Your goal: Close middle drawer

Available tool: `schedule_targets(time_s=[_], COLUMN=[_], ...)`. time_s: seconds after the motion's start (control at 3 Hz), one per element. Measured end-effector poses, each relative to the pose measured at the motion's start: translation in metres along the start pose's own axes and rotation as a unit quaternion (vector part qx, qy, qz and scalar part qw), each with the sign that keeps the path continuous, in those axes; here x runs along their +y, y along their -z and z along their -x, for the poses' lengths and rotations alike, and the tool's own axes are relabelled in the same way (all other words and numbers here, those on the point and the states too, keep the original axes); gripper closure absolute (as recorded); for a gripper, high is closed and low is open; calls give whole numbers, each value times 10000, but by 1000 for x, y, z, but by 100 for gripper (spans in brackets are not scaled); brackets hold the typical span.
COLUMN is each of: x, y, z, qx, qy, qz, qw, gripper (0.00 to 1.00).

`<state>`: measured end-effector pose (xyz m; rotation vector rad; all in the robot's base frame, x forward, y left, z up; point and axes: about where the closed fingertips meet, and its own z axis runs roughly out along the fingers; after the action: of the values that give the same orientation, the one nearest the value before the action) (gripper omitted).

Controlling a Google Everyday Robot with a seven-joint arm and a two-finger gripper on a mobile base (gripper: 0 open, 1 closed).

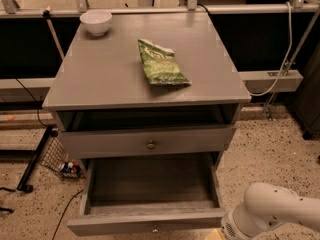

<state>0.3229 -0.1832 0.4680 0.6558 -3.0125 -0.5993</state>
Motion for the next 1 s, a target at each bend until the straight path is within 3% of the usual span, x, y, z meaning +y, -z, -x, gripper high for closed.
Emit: schedule_targets(time_s=[1.0], x=[-24], y=[-51], z=[13], qx=[40], qy=[-105], qz=[57], qw=[9999], gripper=[87])
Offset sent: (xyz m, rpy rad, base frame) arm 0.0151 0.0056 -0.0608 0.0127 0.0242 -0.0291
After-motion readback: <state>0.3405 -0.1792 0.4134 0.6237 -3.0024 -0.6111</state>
